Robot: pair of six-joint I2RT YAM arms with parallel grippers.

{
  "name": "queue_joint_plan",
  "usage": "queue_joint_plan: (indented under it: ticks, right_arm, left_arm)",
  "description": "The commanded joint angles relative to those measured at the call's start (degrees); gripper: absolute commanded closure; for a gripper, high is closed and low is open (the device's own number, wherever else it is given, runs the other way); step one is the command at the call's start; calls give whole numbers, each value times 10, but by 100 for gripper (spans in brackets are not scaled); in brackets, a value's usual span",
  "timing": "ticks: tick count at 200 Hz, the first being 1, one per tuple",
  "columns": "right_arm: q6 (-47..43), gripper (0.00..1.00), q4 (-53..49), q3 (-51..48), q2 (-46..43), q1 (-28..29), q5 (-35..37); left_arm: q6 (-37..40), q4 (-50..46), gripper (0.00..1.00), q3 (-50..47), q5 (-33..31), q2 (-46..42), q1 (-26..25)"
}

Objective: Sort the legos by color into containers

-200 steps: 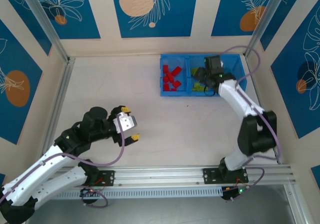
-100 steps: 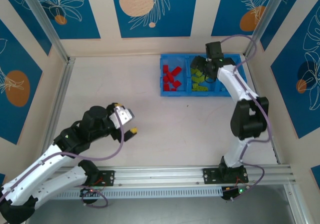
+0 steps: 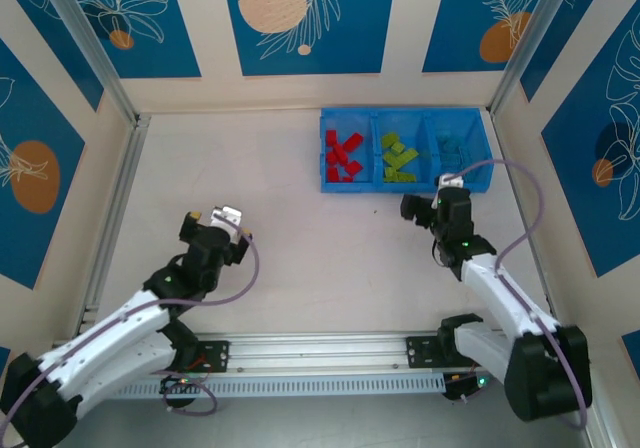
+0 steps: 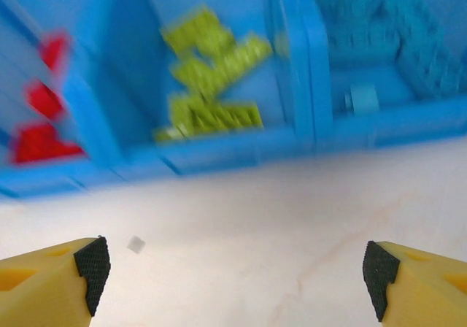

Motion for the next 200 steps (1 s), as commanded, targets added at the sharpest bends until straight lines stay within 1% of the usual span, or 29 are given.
queue_joint_plan:
  ticks: [1,11,21,29,41,55,61,66,69,78,88,97,100,106,112,113,118,120,124,126,129,140,149,157,169,200]
  right_arm:
    - [-61,8,189,-29,61,-27,-5]
    - [-55,8,259,-44,103,-47,-11]
    - [-44,7,336,-63,140,-68,-36]
    - [-32,7,347,-57,154,-81,-41]
    - [-53,7,384,-58,177,-85,-60]
    - [-57,6,483,-77,238,-94,-90]
    - [-69,5,508,-77,266,-92,-116]
    - [-77,3,536,-71,290,-84,-109]
    - [-81,2,529,-65,291,-77,-97]
    - [-85,0,440,-42,269,-68,-75]
    - [-87,1,499,-56,286,-68,-74]
    - [-83,1,462,-49,273,-65,-59]
    - [-85,1,461,-47,272,-67,-64]
    - [-86,1,467,-47,276,-68,-67]
    - [-87,1,465,-48,274,-66,-65]
    - [-87,1,464,-48,273,-65,-65]
    - [-87,1,464,-47,275,-66,-65]
    - [-87,1,466,-47,276,-66,-66]
    - [-87,1,467,-47,276,-66,-66]
    - [-87,1,466,-47,275,-66,-66]
    - [-87,1,464,-48,274,-66,-67]
    - [-87,1,467,-48,275,-66,-66]
    - [-86,1,464,-48,274,-66,-67]
    - [-87,1,465,-47,276,-66,-67]
    - [-87,1,464,-48,275,-66,-68]
    - [-87,1,462,-45,276,-66,-67]
  left_arm:
    - [29,184,0,-28,-18,55,67]
    - [17,240,0,-39,25,93,106]
    - [5,299,0,-50,77,132,149]
    - [-5,338,0,-54,126,164,181]
    - [-16,404,0,-61,192,214,224]
    - [-40,491,0,-65,250,283,272]
    - [-43,478,0,-51,262,294,283]
    - [-39,459,0,-38,274,301,288]
    - [-36,461,0,-34,278,307,290]
    - [-31,449,0,-21,287,317,292]
    - [-20,448,0,-13,301,328,293]
    - [-7,462,0,-13,309,337,294]
    - [-3,480,0,-20,313,343,294]
    - [-1,551,0,-41,315,371,297]
    - [-11,613,0,-56,321,420,307]
    - [-11,636,0,-57,321,429,308]
    - [-11,696,0,-61,307,456,310]
    - [-15,691,0,-60,304,453,310]
    - [-23,627,0,-48,305,426,313]
    - [-25,581,0,-40,308,414,314]
    - [-29,548,0,-28,313,408,316]
    - [-27,582,0,-22,329,436,322]
    - [-32,551,0,-20,336,421,328]
    - [-31,572,0,-22,334,430,328]
    - [-30,550,0,-15,341,424,329]
    - [-30,552,0,-16,343,425,329]
